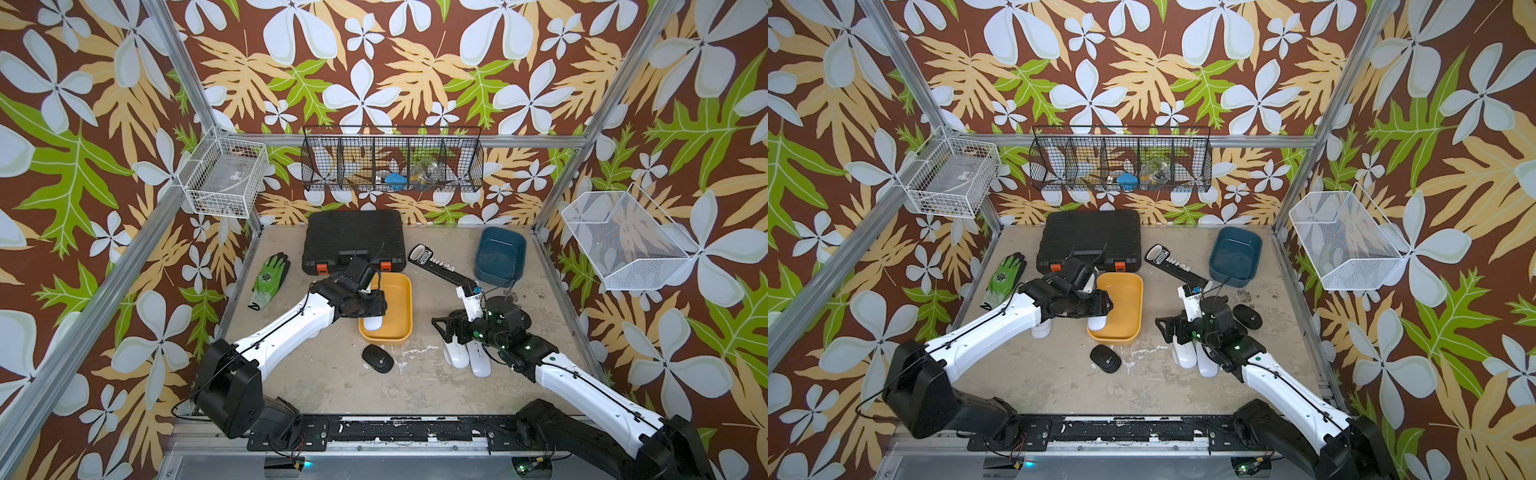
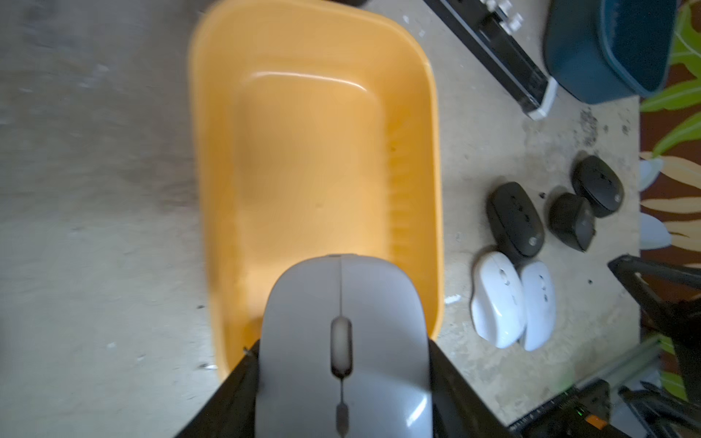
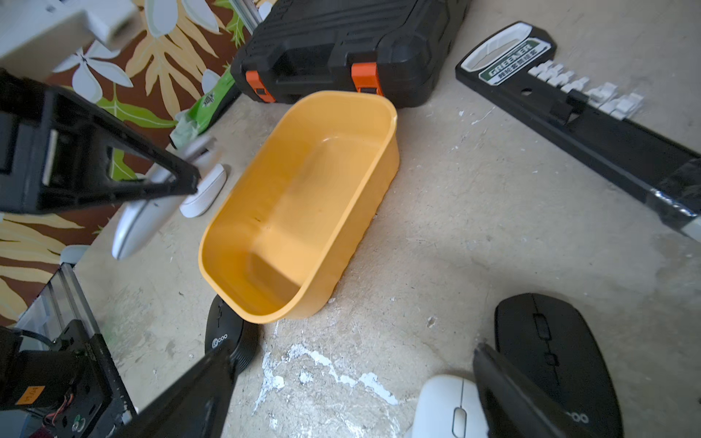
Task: Place the mice by color into the storage box
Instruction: Place the mouse in the storage box.
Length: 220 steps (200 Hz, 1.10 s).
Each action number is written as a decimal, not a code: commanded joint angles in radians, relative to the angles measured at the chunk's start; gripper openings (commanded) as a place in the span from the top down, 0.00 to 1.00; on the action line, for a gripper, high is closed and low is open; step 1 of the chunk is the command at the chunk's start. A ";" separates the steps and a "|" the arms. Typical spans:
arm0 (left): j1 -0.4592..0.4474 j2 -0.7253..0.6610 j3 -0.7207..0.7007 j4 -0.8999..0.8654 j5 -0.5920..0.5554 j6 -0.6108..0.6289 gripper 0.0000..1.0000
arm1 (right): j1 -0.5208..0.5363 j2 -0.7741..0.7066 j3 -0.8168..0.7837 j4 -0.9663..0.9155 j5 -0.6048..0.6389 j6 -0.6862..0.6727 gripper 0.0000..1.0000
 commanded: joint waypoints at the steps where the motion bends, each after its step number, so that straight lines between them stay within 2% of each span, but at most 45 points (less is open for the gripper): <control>1: -0.031 0.080 0.035 0.056 0.014 -0.032 0.49 | -0.007 -0.033 -0.008 -0.026 0.017 0.017 0.01; 61: -0.061 0.276 0.062 0.125 -0.010 -0.033 0.50 | -0.007 -0.110 -0.022 -0.087 0.028 0.009 0.00; 145: -0.071 0.323 -0.037 0.232 -0.015 -0.084 0.47 | -0.008 -0.119 -0.036 -0.081 0.027 0.006 0.00; 220: -0.079 0.350 -0.051 0.274 0.032 -0.103 0.25 | -0.008 -0.111 -0.047 -0.068 0.030 0.008 0.00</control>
